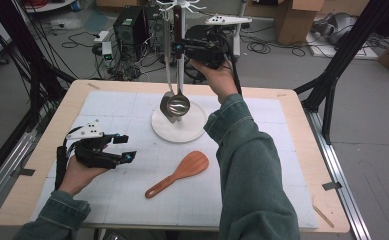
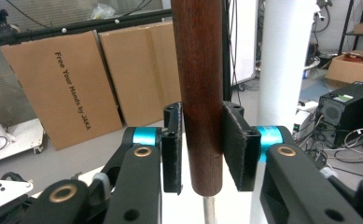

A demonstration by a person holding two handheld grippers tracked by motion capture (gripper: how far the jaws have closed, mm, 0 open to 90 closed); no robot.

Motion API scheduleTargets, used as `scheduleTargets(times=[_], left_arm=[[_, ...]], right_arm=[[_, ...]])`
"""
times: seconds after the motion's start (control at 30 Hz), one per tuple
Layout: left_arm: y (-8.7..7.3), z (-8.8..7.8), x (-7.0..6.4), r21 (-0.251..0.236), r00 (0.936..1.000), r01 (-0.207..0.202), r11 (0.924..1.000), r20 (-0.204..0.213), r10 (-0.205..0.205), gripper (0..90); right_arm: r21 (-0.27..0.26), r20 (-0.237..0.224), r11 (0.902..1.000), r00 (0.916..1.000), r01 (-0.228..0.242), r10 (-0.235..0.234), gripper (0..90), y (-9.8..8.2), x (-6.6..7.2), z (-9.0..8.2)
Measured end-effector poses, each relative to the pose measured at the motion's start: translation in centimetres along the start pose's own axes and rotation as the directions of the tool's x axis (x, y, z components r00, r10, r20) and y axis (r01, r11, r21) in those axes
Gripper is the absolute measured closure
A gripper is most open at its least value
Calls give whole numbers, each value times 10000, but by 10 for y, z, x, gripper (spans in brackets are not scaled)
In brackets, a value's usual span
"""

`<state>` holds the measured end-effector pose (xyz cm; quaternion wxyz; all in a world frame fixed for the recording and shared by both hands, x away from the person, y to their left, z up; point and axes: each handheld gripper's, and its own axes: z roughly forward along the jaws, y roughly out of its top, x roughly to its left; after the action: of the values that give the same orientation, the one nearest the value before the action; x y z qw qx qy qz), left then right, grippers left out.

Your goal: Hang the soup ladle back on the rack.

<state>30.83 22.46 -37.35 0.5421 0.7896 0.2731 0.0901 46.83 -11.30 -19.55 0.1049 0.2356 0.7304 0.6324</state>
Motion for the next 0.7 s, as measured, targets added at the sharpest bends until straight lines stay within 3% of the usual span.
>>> scheduleTargets(times=[0.5, 0.7], left_arm=[[0, 2, 2, 22, 10000, 74, 10000, 48, -74, 310], [0, 1, 2, 14, 10000, 41, 10000, 3, -41, 310]], right_arm=[[-228, -214, 9997, 9997, 95, -100, 679, 6, -1, -19], [-241, -374, 9996, 9992, 163, -172, 751, 8, -1, -23]])
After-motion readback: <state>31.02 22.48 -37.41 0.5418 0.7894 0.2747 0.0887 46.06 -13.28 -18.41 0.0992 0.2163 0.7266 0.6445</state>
